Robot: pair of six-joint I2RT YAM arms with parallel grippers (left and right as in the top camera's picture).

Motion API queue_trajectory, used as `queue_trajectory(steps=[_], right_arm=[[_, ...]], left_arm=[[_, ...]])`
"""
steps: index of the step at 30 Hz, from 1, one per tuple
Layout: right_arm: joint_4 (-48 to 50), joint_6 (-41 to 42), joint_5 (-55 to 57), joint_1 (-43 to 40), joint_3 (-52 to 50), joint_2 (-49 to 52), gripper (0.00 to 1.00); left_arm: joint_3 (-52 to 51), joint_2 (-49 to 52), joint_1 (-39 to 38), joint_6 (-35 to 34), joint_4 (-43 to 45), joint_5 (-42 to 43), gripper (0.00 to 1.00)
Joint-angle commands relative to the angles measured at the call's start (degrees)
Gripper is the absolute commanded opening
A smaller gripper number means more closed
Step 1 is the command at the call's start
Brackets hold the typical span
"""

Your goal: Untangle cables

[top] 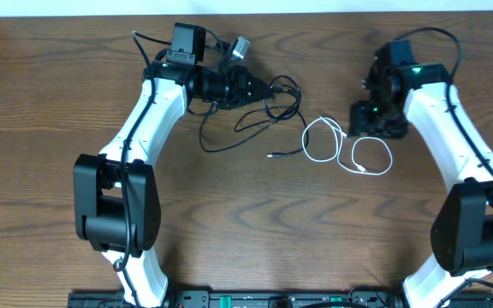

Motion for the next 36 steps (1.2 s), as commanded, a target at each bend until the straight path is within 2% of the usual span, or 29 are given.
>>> queue_trajectory(steps=[1,4,8,13,17,25,33,35,36], right_arm=[[2.0,1.4,1.5,2.7,-0.4,0.0,0.65],[5.1,1.1,1.6,4.9,-0.8,0.1,0.65],[13.0,-4.7,1.2,6.4,-4.3,0.1,0.66],[23.6,-20.7,-7.3,6.4,-10.7,0.1,0.63],[29.9,-26.3,-8.4,6.4,-15.2,0.1,0.61],[43.8,-27.4,-8.4,5.5,-21.5,0.8,0.49],[46.6,-26.7,-8.4,4.2,-21.6,4.5,0.42],[47.1,-25.7,-8.4,3.9,-21.6,4.5,0.37],[47.5,-24.5,-8.4,3.8,-21.6,4.5,0.29]], left_arm=[[0.2,-0.2,0.0,1.2,0.1,0.3,0.07],[0.2,-0.2,0.0,1.2,0.1,0.3,0.07],[0.2,-0.2,0.0,1.2,0.1,0.3,0.07],[0.2,-0.2,0.0,1.2,0.1,0.3,0.07],[0.2,-0.2,0.0,1.2,0.1,0.3,0.08],[0.2,-0.2,0.0,1.2,-0.2,0.3,0.06],[0.2,-0.2,0.0,1.2,-1.4,0.3,0.08],[0.2,-0.2,0.0,1.2,-1.4,0.3,0.07],[0.2,-0.2,0.0,1.2,-1.4,0.3,0.08]])
